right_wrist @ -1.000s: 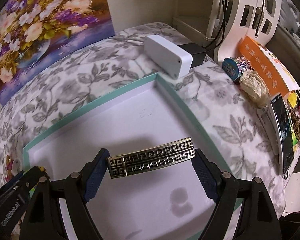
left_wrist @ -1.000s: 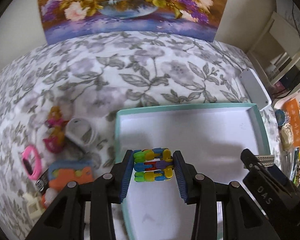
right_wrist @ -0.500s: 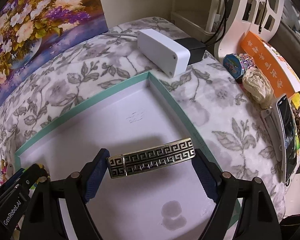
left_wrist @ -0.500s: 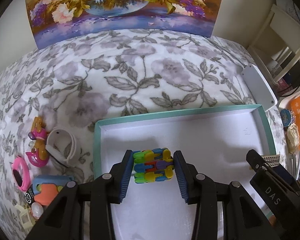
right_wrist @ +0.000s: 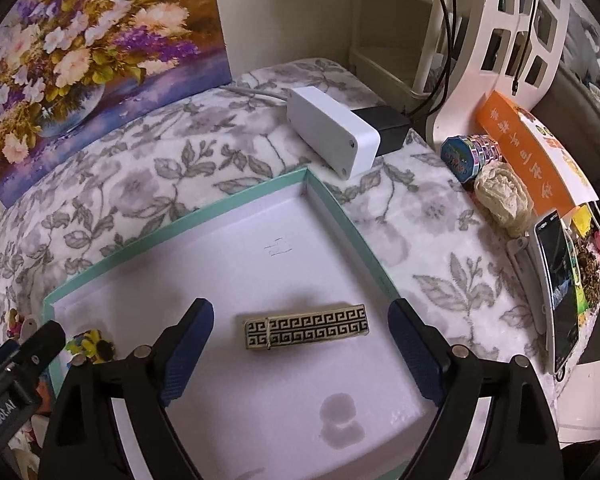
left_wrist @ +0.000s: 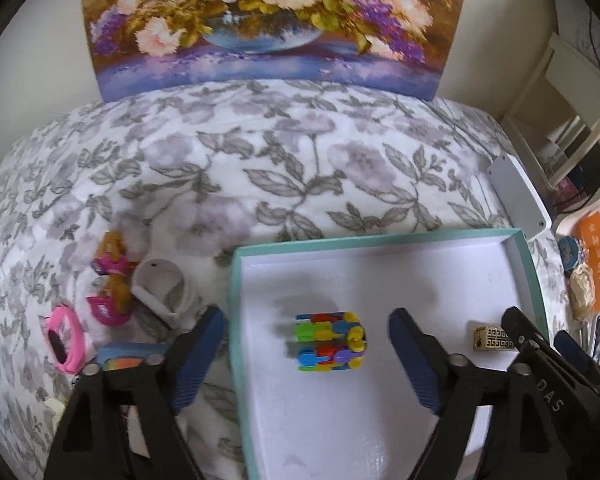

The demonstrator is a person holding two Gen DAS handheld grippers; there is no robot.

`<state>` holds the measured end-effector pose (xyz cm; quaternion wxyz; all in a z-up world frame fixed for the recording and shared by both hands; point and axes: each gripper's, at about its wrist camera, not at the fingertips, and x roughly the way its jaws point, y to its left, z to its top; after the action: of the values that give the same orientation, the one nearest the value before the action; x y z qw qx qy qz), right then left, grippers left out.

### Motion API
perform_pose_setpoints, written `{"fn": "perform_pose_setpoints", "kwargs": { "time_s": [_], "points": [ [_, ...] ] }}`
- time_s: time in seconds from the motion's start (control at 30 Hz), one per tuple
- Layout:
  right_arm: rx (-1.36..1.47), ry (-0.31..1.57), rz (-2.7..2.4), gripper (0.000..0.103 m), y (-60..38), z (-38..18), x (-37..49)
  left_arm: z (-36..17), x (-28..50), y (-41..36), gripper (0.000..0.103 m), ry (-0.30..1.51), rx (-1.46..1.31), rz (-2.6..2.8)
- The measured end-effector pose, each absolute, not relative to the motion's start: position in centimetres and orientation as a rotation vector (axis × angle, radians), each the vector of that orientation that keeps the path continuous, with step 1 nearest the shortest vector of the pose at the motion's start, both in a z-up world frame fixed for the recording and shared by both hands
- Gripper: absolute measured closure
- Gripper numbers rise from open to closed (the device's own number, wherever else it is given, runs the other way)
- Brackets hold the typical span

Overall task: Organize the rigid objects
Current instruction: 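Lift both tools out of the tray back toward the remaining items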

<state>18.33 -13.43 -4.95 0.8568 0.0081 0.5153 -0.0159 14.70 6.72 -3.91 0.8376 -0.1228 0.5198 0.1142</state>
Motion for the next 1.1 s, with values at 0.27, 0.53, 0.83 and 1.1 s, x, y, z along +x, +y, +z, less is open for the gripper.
{"fn": "perform_pose_setpoints", "kwargs": {
  "time_s": [0.27,0.53,0.83,1.1],
  "points": [
    [-0.02,1.055,-0.013,0.013,-12.1,-3.0,16.1,-1.8,12.4,8.8,0.0,1.05,-0.267,0.283],
    [-0.087,1.029,0.027,0.013,-9.9,-0.8,13.1,0.8,9.1,11.3,0.0,1.005,-0.293,0.346],
    [-0.181,0.991,0.119,0.013,-4.9,0.8,9.0,2.7,3.5,14.8,0.0,0.964,-0.306,0.453],
    [-0.219,0.993,0.243,0.014,0.0,0.9,5.9,3.0,-1.7,20.1,0.0,0.946,-0.353,0.615]
  ]
}}
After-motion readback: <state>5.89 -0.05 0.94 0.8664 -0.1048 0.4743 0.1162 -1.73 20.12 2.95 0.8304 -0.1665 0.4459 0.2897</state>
